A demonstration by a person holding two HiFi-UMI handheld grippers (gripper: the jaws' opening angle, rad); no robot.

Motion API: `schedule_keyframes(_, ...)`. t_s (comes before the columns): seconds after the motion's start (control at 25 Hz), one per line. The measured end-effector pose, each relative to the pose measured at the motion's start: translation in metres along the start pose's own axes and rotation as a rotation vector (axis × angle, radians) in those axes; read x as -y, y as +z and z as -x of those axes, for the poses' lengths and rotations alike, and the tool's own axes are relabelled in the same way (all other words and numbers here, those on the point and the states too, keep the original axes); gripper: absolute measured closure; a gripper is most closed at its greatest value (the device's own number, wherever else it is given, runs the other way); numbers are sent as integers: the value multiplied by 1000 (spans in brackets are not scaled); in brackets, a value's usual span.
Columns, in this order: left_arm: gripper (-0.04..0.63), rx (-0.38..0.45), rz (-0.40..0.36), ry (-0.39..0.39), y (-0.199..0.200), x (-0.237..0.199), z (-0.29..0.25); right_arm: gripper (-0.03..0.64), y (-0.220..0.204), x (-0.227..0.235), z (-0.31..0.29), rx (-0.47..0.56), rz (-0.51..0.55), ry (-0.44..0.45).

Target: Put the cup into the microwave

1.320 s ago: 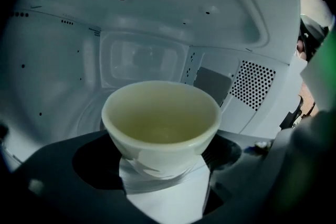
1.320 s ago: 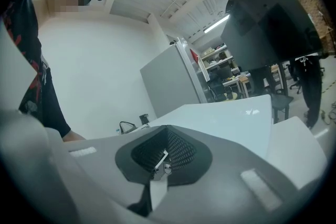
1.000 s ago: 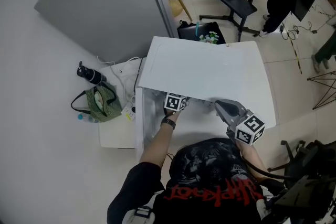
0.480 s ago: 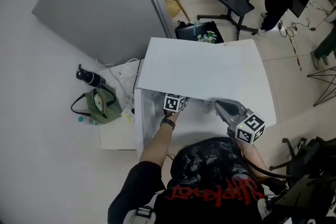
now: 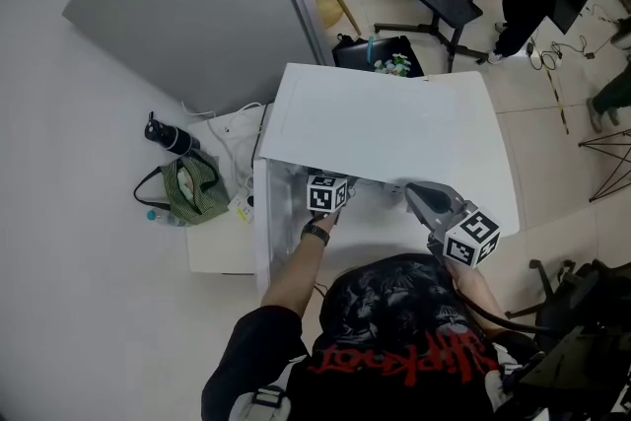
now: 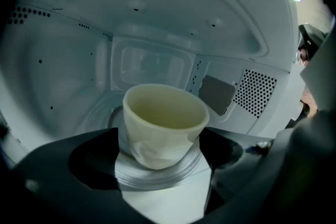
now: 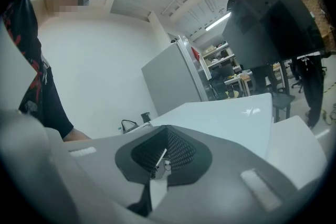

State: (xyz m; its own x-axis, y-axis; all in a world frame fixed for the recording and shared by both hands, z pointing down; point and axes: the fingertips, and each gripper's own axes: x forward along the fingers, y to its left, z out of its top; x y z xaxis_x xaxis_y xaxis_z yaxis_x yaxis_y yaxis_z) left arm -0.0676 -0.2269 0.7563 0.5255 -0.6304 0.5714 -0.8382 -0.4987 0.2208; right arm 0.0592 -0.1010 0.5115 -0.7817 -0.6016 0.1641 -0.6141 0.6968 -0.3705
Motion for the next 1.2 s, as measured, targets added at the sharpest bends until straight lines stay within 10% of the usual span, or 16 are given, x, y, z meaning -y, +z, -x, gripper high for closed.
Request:
schedule_keyframes(0.8, 173, -21, -28, -58, -18, 26, 54, 617, 0, -24, -19, 10, -24, 64)
schedule_keyframes(1.2, 588, 139, -67, -22, 25, 60, 123, 617, 0, -27, -24, -9, -25, 76)
